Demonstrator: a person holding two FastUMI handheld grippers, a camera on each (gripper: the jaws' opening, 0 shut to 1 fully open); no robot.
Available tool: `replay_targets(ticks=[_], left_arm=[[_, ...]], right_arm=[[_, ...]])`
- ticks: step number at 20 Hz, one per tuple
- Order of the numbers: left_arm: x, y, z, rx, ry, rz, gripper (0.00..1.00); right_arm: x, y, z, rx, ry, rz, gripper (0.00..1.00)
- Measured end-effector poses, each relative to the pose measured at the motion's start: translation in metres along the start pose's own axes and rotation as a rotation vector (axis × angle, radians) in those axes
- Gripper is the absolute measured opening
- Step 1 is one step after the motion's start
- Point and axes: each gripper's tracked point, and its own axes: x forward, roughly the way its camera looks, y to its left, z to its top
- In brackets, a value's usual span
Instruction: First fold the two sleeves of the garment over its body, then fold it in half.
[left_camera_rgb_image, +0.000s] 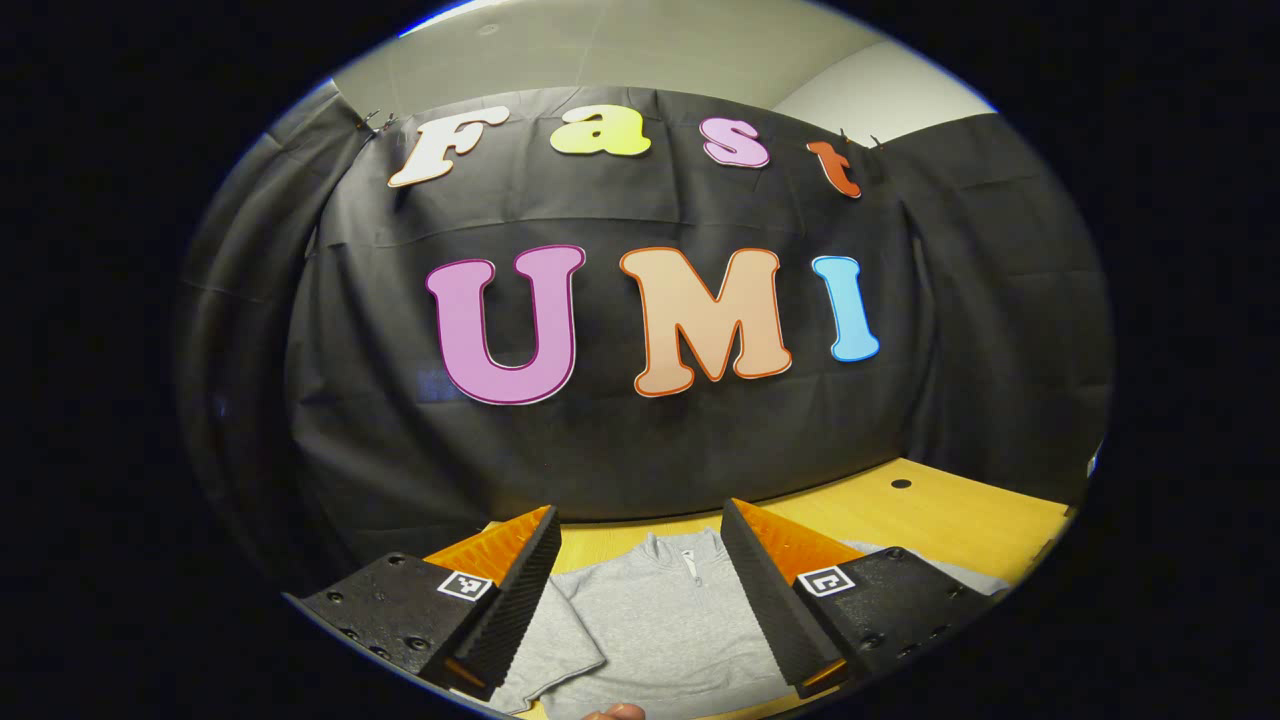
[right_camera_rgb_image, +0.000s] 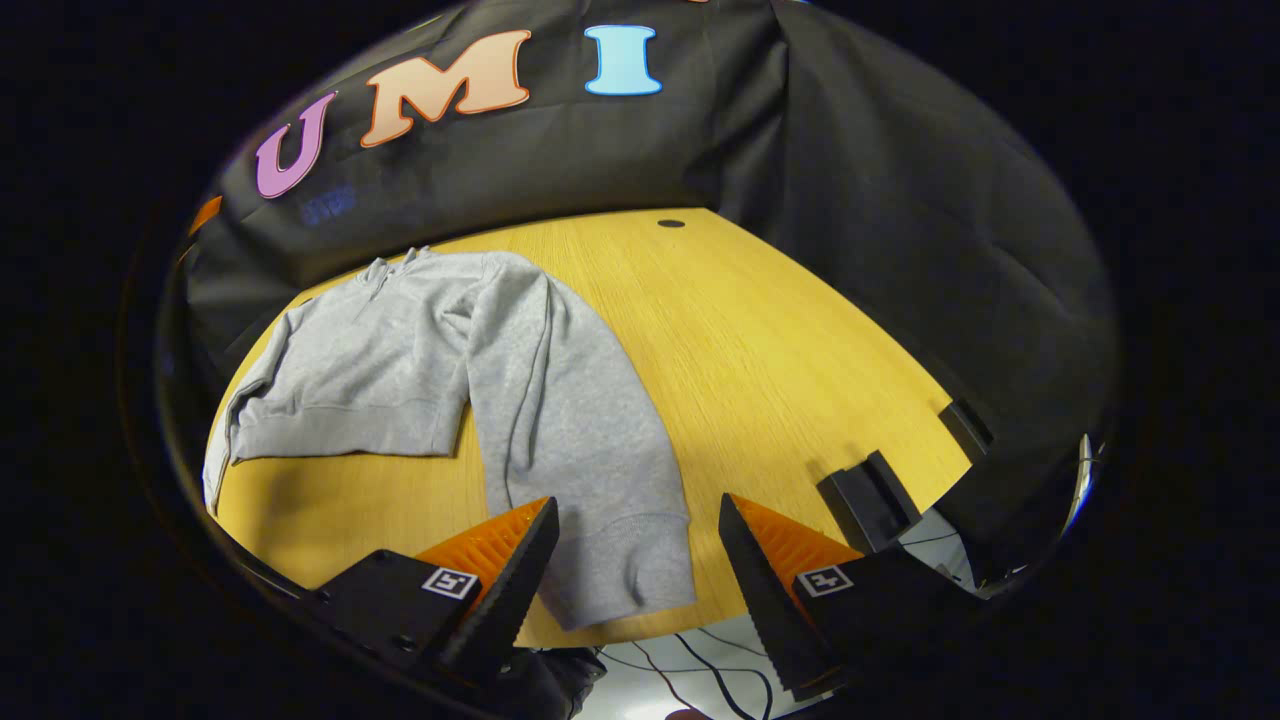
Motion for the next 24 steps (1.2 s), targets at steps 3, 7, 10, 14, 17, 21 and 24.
replay_targets(ticks=[3,7,10,14,17,21,24], left_arm=[[-0.001,-0.009,0.002,0.007,0.002,0.004,0.94],[0.001,-0.025,0.007,0.016,-0.006,0.011,0.94],[0.002,-0.037,0.007,0.013,-0.001,0.023,0.94],[0.001,-0.043,0.014,0.014,-0.012,0.062,0.94],[-0.001,-0.043,0.017,0.028,-0.019,0.075,0.94],[-0.002,-0.035,0.015,0.029,-0.024,0.084,0.94],[-0.001,-0.022,0.010,0.013,-0.012,0.093,0.94]], right_arm=[[0.006,-0.002,-0.016,0.009,0.053,0.028,1.00],[0.009,0.004,-0.023,0.008,0.093,0.072,0.97],[0.009,0.013,-0.025,-0.018,0.108,0.133,0.57],[0.011,0.019,-0.025,0.059,0.146,0.199,0.14],[0.014,0.017,-0.022,0.134,0.152,0.200,0.08],[0.007,0.030,-0.005,0.126,0.113,0.217,0.01],[0.002,0.043,0.015,0.138,0.074,0.228,0.01]])
